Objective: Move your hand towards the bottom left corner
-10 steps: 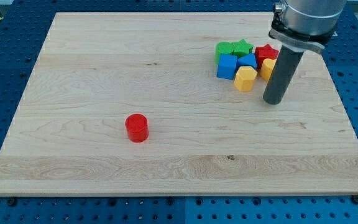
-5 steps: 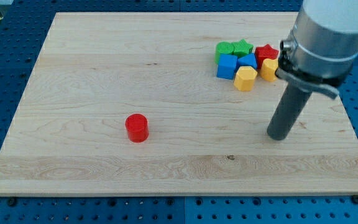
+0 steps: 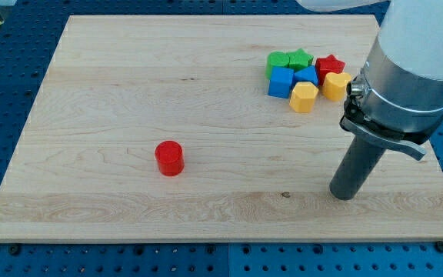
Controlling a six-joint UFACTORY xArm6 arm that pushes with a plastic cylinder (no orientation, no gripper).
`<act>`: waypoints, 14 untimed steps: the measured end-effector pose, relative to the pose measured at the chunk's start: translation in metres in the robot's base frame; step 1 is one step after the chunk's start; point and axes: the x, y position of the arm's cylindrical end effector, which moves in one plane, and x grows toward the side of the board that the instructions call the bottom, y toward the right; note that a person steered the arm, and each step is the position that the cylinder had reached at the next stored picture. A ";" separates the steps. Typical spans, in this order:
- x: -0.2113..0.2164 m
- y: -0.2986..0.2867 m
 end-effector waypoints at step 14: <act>0.004 -0.391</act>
